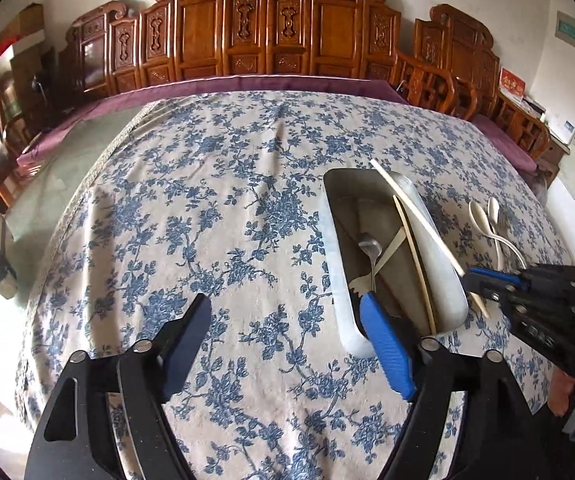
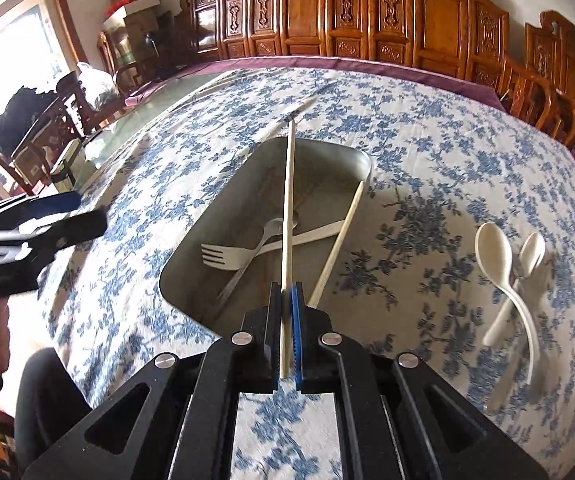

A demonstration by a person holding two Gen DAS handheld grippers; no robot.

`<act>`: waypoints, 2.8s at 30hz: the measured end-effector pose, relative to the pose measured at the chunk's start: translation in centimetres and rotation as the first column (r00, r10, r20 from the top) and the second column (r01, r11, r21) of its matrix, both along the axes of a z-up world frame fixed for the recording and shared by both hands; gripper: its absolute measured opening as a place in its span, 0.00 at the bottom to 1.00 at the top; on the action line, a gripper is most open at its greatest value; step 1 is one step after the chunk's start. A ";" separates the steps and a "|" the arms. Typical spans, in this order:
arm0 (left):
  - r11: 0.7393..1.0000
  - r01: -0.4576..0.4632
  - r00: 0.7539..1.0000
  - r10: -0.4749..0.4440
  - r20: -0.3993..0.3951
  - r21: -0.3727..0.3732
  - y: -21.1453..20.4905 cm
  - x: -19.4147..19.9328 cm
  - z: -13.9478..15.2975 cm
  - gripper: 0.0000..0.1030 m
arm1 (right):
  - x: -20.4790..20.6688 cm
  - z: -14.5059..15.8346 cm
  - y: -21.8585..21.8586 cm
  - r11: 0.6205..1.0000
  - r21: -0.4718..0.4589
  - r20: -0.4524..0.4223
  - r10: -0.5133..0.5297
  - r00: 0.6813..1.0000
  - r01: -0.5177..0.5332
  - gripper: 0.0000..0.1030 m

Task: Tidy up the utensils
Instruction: 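Drop the metal spoon into the tray with the left gripper while the right gripper drops its chopstick there, then reach the right gripper into the pile and grasp a white plastic spoon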

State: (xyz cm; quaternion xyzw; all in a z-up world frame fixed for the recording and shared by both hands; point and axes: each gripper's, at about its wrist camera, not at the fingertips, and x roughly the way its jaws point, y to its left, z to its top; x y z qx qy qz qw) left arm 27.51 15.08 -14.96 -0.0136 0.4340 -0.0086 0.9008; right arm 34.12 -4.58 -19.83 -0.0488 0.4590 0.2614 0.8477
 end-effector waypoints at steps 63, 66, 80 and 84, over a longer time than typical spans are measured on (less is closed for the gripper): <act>0.973 0.229 0.973 -0.229 0.032 0.011 -15.8 0.2 0.5 0.88 | 1.5 -2.2 -22.4 0.976 0.011 0.072 -0.217 0.973 0.217 0.30; 0.971 0.239 0.971 -0.239 0.018 -0.001 -17.1 1.0 -0.3 0.88 | 2.8 -3.2 -21.6 0.982 0.007 0.073 -0.187 0.980 0.187 0.30; 0.966 0.257 0.966 -0.258 -0.034 -0.036 -19.4 3.6 -2.4 0.88 | 5.7 -6.6 -18.4 0.990 -0.127 0.101 -0.055 0.993 0.068 0.30; 0.966 0.257 0.965 -0.258 -0.040 -0.042 -19.7 3.8 -2.9 0.88 | 6.0 -6.7 -18.5 0.988 -0.141 0.099 -0.050 0.994 0.064 0.26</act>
